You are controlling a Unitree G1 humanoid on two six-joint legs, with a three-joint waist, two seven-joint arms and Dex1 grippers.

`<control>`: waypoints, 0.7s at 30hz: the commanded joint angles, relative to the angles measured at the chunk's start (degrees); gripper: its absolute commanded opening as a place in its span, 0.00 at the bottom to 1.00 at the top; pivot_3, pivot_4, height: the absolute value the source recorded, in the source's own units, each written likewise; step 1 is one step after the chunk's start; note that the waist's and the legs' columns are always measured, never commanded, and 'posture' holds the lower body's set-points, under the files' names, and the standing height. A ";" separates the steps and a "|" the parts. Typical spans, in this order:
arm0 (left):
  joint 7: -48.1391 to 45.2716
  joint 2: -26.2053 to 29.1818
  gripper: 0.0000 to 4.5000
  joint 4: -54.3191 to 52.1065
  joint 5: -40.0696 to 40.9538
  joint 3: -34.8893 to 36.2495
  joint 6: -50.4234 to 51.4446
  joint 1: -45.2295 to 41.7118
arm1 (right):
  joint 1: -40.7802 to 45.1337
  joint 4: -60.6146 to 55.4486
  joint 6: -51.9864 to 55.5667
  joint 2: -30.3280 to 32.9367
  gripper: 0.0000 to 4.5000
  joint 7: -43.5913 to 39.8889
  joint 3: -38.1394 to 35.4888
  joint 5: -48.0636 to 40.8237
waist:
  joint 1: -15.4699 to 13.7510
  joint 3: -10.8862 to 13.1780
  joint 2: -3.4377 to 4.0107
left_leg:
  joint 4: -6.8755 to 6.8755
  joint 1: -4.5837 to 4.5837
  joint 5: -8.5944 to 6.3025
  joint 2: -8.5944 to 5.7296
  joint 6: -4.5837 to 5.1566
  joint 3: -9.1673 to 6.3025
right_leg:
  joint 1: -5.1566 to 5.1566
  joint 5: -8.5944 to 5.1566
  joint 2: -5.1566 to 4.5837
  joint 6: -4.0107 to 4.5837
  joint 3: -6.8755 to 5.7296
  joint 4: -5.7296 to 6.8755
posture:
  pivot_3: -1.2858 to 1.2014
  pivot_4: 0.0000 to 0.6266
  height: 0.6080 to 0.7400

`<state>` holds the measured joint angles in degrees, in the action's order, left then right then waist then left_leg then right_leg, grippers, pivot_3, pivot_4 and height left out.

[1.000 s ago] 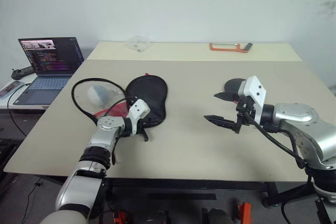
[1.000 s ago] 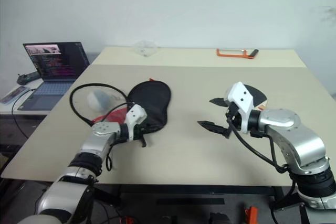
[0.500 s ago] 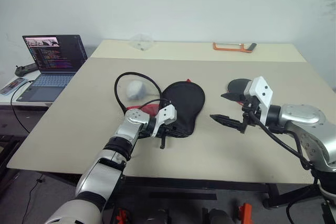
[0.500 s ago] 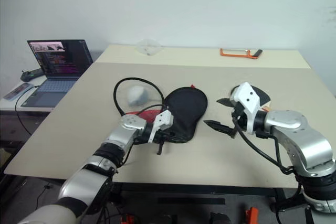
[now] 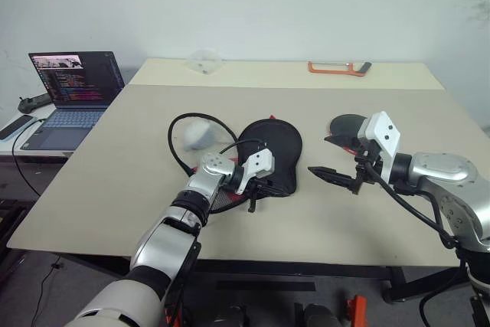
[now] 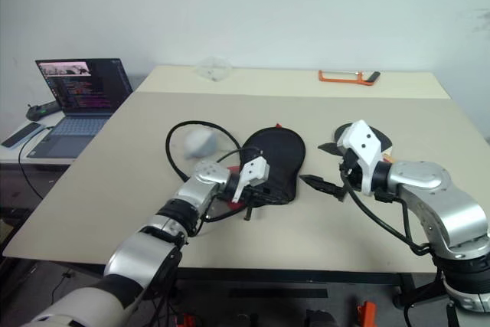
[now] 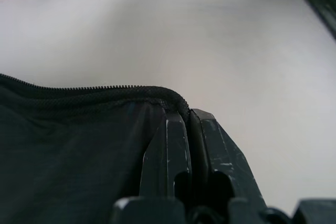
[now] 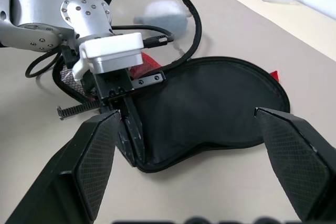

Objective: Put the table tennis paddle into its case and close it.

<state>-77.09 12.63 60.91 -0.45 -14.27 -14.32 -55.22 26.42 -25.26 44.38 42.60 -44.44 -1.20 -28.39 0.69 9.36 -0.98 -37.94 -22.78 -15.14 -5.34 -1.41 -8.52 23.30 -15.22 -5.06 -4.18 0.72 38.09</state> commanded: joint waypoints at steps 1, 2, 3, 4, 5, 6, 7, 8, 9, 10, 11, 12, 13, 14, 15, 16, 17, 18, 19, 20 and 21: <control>1.98 1.47 0.26 -0.88 0.64 2.41 -1.56 0.74 | -0.07 -2.57 0.14 0.88 1.00 0.18 -1.71 -0.94 | 0.10 0.00 0.00 | 0.00 0.00 0.00 0.00 0.00 0.00 | 0.00 0.00 0.00 0.00 0.01 0.00 | 0.52 0.24 1.00; 2.53 1.85 0.33 -1.19 0.95 2.88 -1.67 1.19 | -0.09 -2.63 0.23 0.86 1.00 0.14 -1.61 -0.97 | 0.26 0.00 0.00 | 0.00 0.00 0.00 0.00 0.00 0.00 | 0.00 0.00 0.00 0.00 0.01 0.01 | 0.52 0.24 1.00; 2.98 2.24 0.42 -1.77 1.27 3.43 -1.76 1.72 | -0.06 -2.65 0.33 0.84 1.00 0.08 -1.53 -0.99 | 0.47 0.00 0.00 | 0.00 0.01 0.00 0.00 0.00 0.00 | 0.00 0.00 0.00 0.00 0.01 0.01 | 0.52 0.24 1.00; 3.14 2.67 0.51 -2.66 1.64 3.84 -1.79 2.37 | -0.02 -2.64 0.41 0.80 1.00 0.02 -1.45 -1.04 | 0.66 0.00 0.00 | 0.00 0.01 0.00 0.00 0.00 0.00 | 0.00 0.00 0.00 0.00 0.01 0.01 | 0.52 0.24 1.00; 1.67 3.67 0.59 -5.16 2.21 3.90 -0.08 3.81 | 0.11 -2.53 0.87 0.59 1.00 0.04 -1.38 -1.36 | 0.82 0.00 0.00 | 0.00 0.01 0.00 0.00 0.00 -0.01 | 0.00 0.00 0.00 0.00 0.02 0.01 | 0.52 0.24 1.00; 0.54 4.42 0.67 -7.11 2.60 3.94 1.29 4.89 | 0.24 -2.47 1.27 0.42 1.00 0.09 -1.32 -1.61 | 1.02 0.00 0.00 | 0.00 0.01 0.00 0.00 0.00 -0.01 | 0.00 0.00 0.00 0.00 0.02 0.01 | 0.52 0.24 1.00; -1.29 5.33 0.76 -10.03 3.31 3.85 3.23 6.40 | 0.42 -2.36 1.73 0.19 1.00 0.21 -1.26 -1.88 | 1.20 0.00 0.01 | 0.01 0.02 0.00 0.01 0.00 0.00 | 0.00 0.00 0.00 0.00 0.03 0.02 | 0.52 0.24 1.00; -2.96 6.94 0.83 -15.19 4.55 3.95 5.58 9.06 | 0.85 -1.92 2.25 -0.32 1.00 0.56 -0.86 -1.99 | 1.29 -0.01 0.01 | 0.01 0.02 0.00 0.01 0.00 0.00 | 0.01 0.00 0.00 0.00 0.05 0.02 | 0.52 0.24 1.00; -3.83 8.05 0.83 -19.11 5.42 4.05 7.32 11.01 | 1.15 -1.62 2.57 -0.65 1.00 0.83 -0.58 -2.03 | 1.45 -0.01 0.03 | 0.02 0.04 0.00 0.02 0.00 0.01 | 0.01 0.00 0.01 0.00 0.08 0.04 | 0.52 0.24 1.00; -4.08 10.31 0.83 -25.29 7.00 5.09 9.84 13.91 | 1.61 -0.97 2.79 -1.22 1.00 1.25 0.25 -1.67 | 1.65 -0.01 0.04 | 0.04 0.06 0.00 0.04 0.00 0.01 | 0.01 0.00 0.01 0.00 0.11 0.04 | 0.52 0.24 1.00; -3.67 12.23 0.83 -30.38 8.41 6.32 11.95 16.23 | 2.02 -0.34 3.17 -1.68 1.00 1.77 0.99 -1.30 | 1.77 -0.01 0.04 | 0.06 0.07 0.00 0.04 0.00 0.01 | 0.03 0.00 0.02 0.01 0.12 0.05 | 0.52 0.24 1.00; -2.69 13.79 0.83 -34.35 9.65 7.60 13.87 17.92 | 2.33 0.28 3.54 -2.10 1.00 2.26 1.59 -0.95 | 1.95 -0.01 0.04 | 0.06 0.07 0.00 0.05 0.00 0.01 | 0.04 0.00 0.02 0.01 0.15 0.06 | 0.52 0.24 1.00; -1.33 15.00 0.83 -37.63 10.84 8.95 15.82 19.19 | 2.59 0.88 3.77 -2.59 1.00 2.63 2.03 -0.74 | 1.96 -0.01 0.03 | 0.05 0.07 0.00 0.06 0.00 0.00 | 0.05 0.01 0.02 0.02 0.16 0.07 | 0.52 0.24 1.00; -0.24 15.67 0.83 -39.73 11.59 9.64 17.33 19.95 | 2.74 1.22 3.92 -2.88 1.00 2.84 2.23 -0.67 | 1.79 -0.01 0.03 | 0.04 0.06 0.00 0.06 -0.01 -0.02 | 0.06 0.01 0.02 0.03 0.15 0.09 | 0.52 0.24 1.00; 1.42 16.54 0.83 -42.21 12.93 11.23 19.80 20.59 | 3.07 2.05 3.97 -3.87 1.00 3.43 2.65 -0.49 | 1.52 -0.01 0.03 | 0.01 0.06 0.00 0.05 0.00 -0.06 | 0.05 0.01 0.02 0.03 0.13 0.10 | 0.52 0.24 1.00; 2.76 17.41 0.83 -44.41 14.06 12.64 21.81 21.20 | 3.44 3.10 3.96 -4.99 1.00 4.17 3.12 -0.21 | 1.18 -0.01 0.03 | 0.01 0.06 0.00 0.04 0.01 -0.06 | 0.05 0.02 0.01 0.03 0.12 0.10 | 0.52 0.24 1.00; 4.04 18.29 0.83 -46.26 15.01 13.97 23.52 21.78 | 3.89 4.33 4.07 -6.27 1.00 5.14 3.68 0.27 | 1.05 -0.01 0.03 | 0.00 0.07 -0.01 0.04 0.01 -0.09 | 0.02 0.03 0.01 0.03 0.09 0.10 | 0.52 0.24 1.00; 5.02 18.88 0.83 -47.67 15.67 14.74 24.80 22.21 | 4.19 5.19 4.13 -7.12 1.00 5.72 4.00 0.66 | 0.95 -0.01 0.03 | -0.01 0.07 -0.01 0.03 0.02 -0.10 | 0.00 0.05 0.01 0.03 0.09 0.09 | 0.52 0.24 1.00; 6.11 19.41 0.83 -48.74 16.22 15.56 25.99 22.60 | 4.56 6.18 4.25 -8.05 1.00 6.50 4.40 1.22 | 0.91 -0.01 0.03 | -0.01 0.08 -0.01 0.02 0.02 -0.10 | 0.00 0.06 0.01 0.02 0.09 0.09 | 0.52 0.24 1.00; 7.74 20.20 0.83 -49.64 17.11 17.28 27.48 23.13 | 5.58 8.53 4.17 -10.26 1.00 8.70 5.14 2.45 | 0.86 -0.02 0.03 | 0.00 0.08 0.00 0.02 0.00 -0.10 | -0.01 0.06 0.00 0.02 0.09 0.08 | 0.52 0.24 1.00; 9.10 20.84 0.83 -50.30 17.78 18.68 28.68 23.58 | 6.59 10.96 4.25 -12.38 1.00 11.07 5.63 3.65 | 1.01 -0.02 0.02 | 0.00 0.08 0.01 0.01 -0.01 -0.10 | -0.01 0.06 0.00 0.02 0.08 0.08 | 0.52 0.24 1.00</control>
<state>-70.28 32.57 13.28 15.42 1.82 12.39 -31.83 31.21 -16.51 48.80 31.84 -36.59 4.20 -26.48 1.70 9.34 -0.96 -37.94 -22.67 -15.13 -5.32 -1.42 -8.59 23.30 -15.16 -5.05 -4.15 0.85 38.18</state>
